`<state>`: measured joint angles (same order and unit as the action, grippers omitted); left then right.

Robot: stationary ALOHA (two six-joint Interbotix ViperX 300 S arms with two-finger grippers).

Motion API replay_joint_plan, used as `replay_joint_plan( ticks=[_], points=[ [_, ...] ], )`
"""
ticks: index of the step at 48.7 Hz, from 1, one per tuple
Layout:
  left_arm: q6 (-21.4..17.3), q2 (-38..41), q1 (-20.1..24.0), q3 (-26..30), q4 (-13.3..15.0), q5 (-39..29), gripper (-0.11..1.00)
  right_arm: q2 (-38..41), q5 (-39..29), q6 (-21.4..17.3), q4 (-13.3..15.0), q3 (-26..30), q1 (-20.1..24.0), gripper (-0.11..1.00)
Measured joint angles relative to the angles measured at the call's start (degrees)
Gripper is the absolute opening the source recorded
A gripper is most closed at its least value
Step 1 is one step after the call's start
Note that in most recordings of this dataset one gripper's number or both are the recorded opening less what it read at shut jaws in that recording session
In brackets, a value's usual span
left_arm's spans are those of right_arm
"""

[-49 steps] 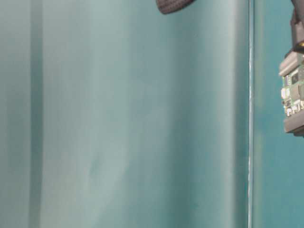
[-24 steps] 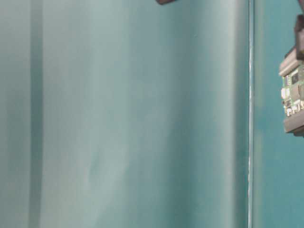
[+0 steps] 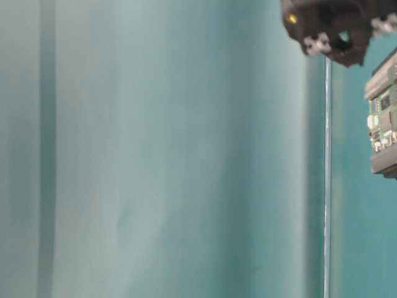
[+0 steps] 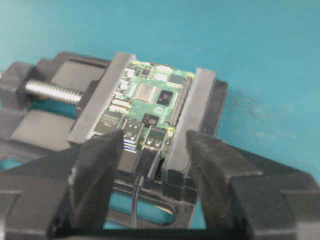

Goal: Insert the USB into the fixed PCB.
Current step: 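Open the right gripper and pull it back away from the vise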

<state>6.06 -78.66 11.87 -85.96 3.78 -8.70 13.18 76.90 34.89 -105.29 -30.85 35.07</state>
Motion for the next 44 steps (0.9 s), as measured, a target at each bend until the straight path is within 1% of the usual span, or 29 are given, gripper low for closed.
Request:
replay_joint_plan(
  ticks=[1,4,6,11,13,19,24,31,39,44],
  points=[
    [-0.09,0.00,-0.09,0.00,0.00,0.00,0.03,-0.62,-1.05,0.97,0.62,-1.05,-0.18,0.59],
    [-0.09,0.00,0.00,0.00,0.09,0.00,0.03,-2.29,-3.60,2.11,2.20,-3.60,-0.35,0.59],
    [0.00,0.00,0.00,0.00,0.00,0.00,0.03,-3.43,-5.45,2.81,3.78,-5.45,-0.53,0.59],
    [-0.09,0.00,0.00,0.00,0.00,0.00,0.03,-6.59,-8.70,3.08,7.47,-8.96,-0.62,0.59],
    [-0.09,0.00,0.00,0.00,0.00,0.00,0.03,-8.09,-9.93,3.08,9.40,-10.28,-0.70,0.59],
    [-0.09,0.00,0.00,0.00,0.00,0.00,0.03,-12.66,-14.15,2.99,14.50,-13.62,-2.20,0.59],
    [-0.09,0.00,-0.09,0.00,0.00,0.00,0.03,-16.08,-19.07,3.08,18.11,-15.82,-4.31,0.59],
    [-0.09,0.00,0.00,-0.09,0.09,0.00,0.03,-21.62,-29.62,3.52,23.73,-18.81,-8.09,0.59],
    [-0.09,0.00,0.00,0.00,0.09,0.00,0.03,-27.33,-41.31,3.52,30.15,-22.41,-13.71,0.59],
    [-0.09,0.00,0.00,0.00,0.09,0.00,0.03,-30.41,-45.62,3.52,33.93,-25.49,-16.96,0.59]
  ],
)
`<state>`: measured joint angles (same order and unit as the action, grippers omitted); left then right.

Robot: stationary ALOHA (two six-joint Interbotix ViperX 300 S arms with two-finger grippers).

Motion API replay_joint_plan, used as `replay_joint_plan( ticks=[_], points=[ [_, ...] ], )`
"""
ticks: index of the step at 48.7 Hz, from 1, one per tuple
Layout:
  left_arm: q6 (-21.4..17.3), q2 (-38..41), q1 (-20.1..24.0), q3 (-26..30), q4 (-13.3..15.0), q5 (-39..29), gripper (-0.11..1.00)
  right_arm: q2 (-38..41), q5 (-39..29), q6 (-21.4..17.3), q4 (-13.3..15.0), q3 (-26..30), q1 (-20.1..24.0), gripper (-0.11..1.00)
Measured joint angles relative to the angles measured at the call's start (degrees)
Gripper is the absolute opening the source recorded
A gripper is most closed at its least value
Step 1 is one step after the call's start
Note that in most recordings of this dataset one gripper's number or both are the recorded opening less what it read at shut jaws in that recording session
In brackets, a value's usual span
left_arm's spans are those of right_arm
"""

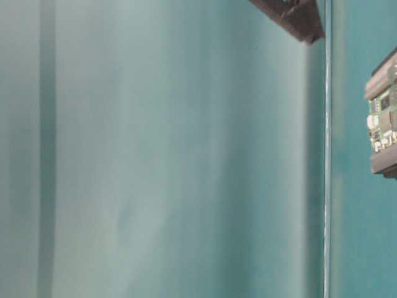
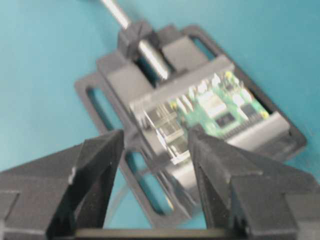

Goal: Insert the USB into the fixed PCB.
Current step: 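Open the right gripper and pull it back away from the vise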

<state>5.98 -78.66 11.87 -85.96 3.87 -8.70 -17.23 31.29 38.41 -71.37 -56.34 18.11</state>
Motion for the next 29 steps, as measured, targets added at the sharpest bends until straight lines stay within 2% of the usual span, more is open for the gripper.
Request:
replay_joint_plan(
  ticks=[7,11,23,29],
  points=[
    [0.00,0.00,0.00,0.00,-0.09,0.00,0.03,-5.71,-2.11,0.00,3.69,-4.75,-3.25,0.59],
    [0.00,0.00,0.00,0.00,-0.09,0.00,0.03,-10.28,-4.39,0.00,4.83,-6.86,-5.01,0.59],
    [0.00,0.00,0.00,0.00,-0.09,0.00,0.03,-20.74,-21.36,-0.18,8.53,-11.95,-11.60,0.58],
    [0.00,0.00,0.00,0.00,-0.09,0.00,0.03,-24.43,-23.55,-0.09,10.72,-14.50,-13.36,0.58]
  ],
)
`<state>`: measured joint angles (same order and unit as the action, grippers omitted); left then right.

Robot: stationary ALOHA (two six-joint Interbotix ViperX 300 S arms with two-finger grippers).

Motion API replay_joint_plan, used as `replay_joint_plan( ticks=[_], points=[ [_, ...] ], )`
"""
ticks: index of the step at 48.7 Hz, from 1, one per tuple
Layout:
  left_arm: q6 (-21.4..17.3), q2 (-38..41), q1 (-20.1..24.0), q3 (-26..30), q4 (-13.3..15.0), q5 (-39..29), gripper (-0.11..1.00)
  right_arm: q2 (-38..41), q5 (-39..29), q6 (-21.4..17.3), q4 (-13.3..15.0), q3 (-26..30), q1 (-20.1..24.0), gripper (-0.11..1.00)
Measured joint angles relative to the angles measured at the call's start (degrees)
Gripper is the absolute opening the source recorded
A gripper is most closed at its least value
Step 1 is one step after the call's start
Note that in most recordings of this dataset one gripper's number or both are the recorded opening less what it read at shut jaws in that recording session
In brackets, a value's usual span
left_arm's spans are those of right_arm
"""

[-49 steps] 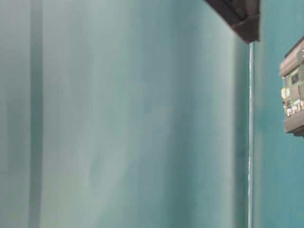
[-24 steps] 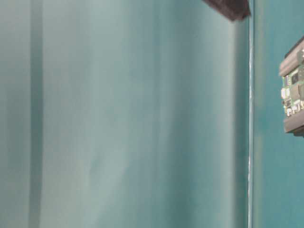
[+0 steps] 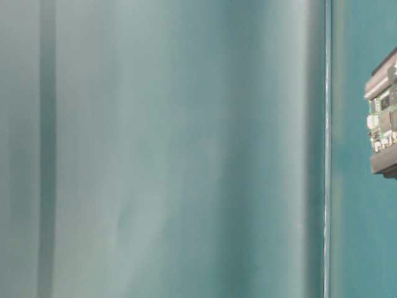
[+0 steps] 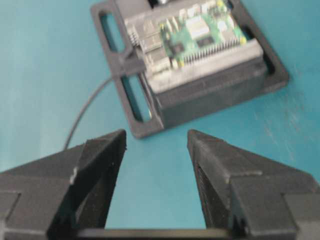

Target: Insert the USB into the fixed PCB.

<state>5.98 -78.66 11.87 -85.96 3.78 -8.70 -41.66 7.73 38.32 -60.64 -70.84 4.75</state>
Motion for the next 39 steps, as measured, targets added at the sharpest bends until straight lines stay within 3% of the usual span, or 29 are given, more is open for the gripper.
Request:
replay_joint_plan(
  ticks=[5,13,33,39],
  points=[
    [0.00,0.00,0.00,0.00,0.00,0.00,0.03,-3.96,2.72,-0.09,2.02,-2.64,-0.97,0.58],
    [0.00,0.00,0.00,-0.09,0.00,0.00,0.03,-10.72,6.06,-0.09,2.90,-6.68,-1.05,0.58],
    [0.00,0.00,0.00,0.00,0.00,0.00,0.03,-30.50,4.31,-0.09,2.99,-18.28,-1.58,0.58],
    [0.00,0.00,0.00,-0.09,0.09,0.00,0.03,-36.21,0.88,-0.09,3.87,-20.13,-1.58,0.58]
  ],
)
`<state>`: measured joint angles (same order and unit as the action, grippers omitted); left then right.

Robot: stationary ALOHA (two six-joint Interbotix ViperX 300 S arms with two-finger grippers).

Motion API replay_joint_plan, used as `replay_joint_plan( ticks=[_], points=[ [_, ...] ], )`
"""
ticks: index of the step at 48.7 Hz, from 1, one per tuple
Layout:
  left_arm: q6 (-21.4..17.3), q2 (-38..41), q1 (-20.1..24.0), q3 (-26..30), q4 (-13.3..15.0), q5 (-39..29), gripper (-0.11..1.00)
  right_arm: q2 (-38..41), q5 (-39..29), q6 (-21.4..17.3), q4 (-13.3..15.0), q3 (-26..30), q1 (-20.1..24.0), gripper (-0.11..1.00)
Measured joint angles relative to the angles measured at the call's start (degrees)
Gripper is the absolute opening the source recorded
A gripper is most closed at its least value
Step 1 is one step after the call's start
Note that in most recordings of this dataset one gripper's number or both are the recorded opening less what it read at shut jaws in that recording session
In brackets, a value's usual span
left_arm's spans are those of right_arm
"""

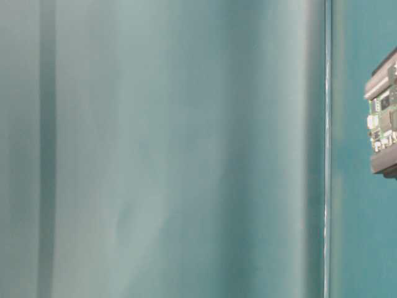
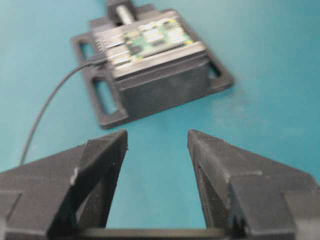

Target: Insert the USB into the fixed PCB.

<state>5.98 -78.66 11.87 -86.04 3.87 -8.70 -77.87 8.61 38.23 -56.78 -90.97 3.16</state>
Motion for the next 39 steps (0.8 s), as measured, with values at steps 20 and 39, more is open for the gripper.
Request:
replay_joint_plan(
  ticks=[20,39],
  points=[
    [0.00,0.00,0.00,0.09,0.00,0.00,0.03,-2.46,0.18,-0.26,16.08,-0.79,-0.09,0.58],
    [0.00,0.00,0.00,0.00,-0.09,0.00,0.03,-2.55,0.26,-0.35,16.96,-0.79,-0.09,0.58]
  ],
)
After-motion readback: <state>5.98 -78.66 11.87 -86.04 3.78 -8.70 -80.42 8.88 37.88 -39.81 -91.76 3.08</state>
